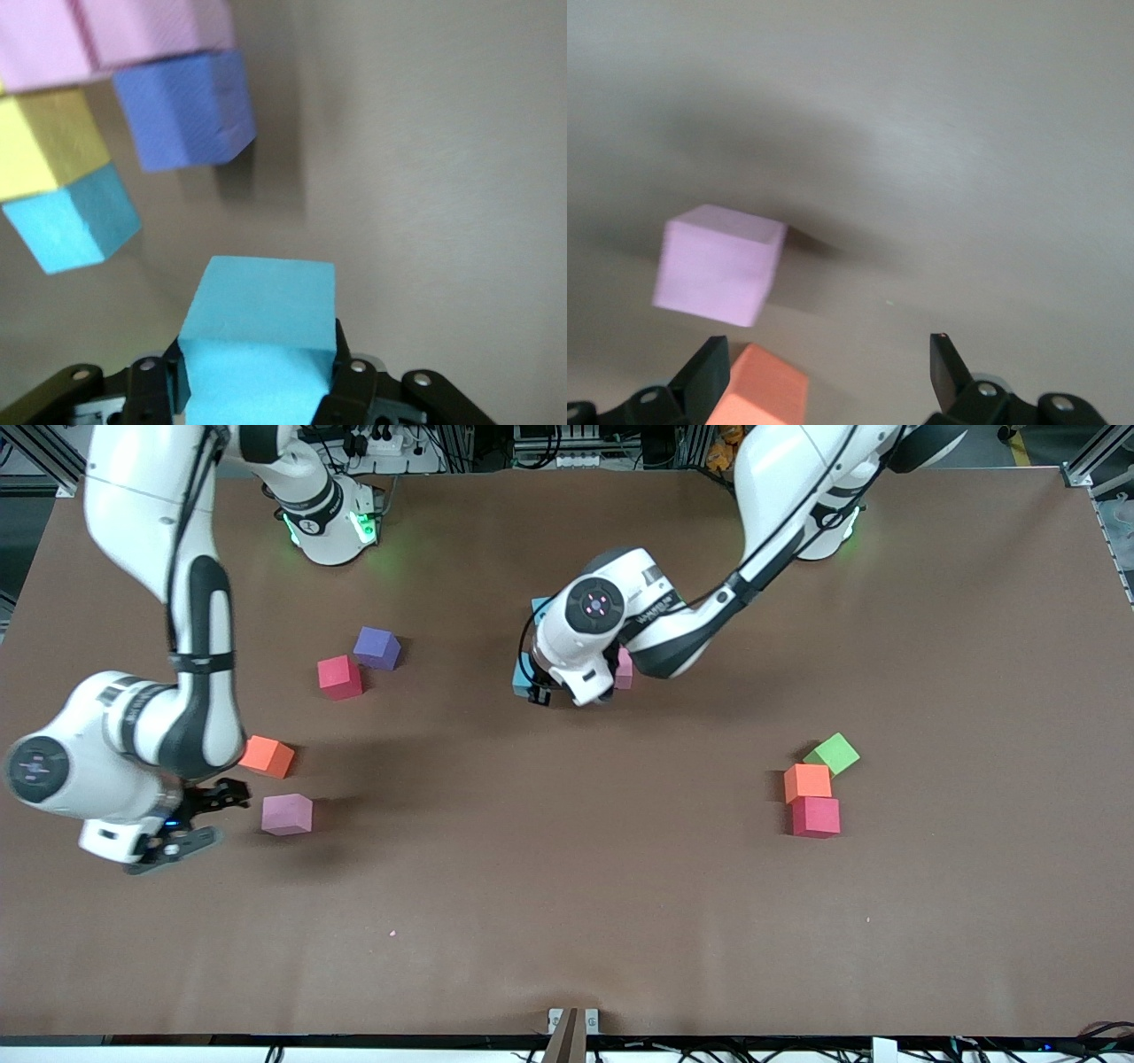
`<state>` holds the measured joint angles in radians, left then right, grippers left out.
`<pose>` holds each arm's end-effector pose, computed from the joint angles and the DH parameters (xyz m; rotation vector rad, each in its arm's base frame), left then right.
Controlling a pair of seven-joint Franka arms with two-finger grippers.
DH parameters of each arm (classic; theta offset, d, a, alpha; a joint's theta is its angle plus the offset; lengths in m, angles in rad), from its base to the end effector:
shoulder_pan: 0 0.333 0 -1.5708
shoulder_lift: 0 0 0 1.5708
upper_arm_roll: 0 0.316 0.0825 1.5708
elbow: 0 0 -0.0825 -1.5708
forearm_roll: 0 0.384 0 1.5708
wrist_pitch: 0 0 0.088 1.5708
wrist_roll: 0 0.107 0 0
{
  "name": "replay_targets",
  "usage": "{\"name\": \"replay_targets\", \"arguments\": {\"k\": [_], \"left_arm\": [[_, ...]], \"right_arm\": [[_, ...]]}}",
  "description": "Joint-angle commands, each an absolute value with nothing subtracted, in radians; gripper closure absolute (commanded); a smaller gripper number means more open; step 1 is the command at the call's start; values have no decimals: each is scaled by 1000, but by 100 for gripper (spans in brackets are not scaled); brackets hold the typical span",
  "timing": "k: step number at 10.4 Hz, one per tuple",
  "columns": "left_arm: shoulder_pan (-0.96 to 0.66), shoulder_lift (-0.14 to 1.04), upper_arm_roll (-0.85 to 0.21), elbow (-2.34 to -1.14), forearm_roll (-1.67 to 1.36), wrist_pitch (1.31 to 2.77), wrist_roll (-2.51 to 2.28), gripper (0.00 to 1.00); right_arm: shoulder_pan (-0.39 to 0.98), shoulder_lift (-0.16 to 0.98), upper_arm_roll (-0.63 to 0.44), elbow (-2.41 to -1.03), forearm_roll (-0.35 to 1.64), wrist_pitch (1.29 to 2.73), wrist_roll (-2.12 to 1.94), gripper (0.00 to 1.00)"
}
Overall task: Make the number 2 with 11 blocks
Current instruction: 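Place cyan below purple with the left gripper while the right gripper reaches pink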
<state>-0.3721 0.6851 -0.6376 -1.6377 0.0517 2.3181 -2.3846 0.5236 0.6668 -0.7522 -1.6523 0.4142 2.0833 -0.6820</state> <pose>0.4244 -0.5526 0.2911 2.2278 2.0299 -0.5370 0.6690 -0.0677 0.2991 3.0347 0.5195 -0.1051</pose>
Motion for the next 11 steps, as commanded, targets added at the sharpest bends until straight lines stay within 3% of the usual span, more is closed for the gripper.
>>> {"name": "replay_targets", "arguments": {"k": [1,6,11], "left_arm": [[-384,673,-632,-1715,31,2429,-2460,57],[-376,660,-629,-1854,43,2635,-2658,58],[-371,629,-626,-1937,127,2649,-2665,58]], "right_arm": [[505,675,-691,-1644,417,2112,-499,0],[476,719,-612,-1637,472,2189,-468,0],[420,730,-523,-1640,483,2183,-454,0]]}}
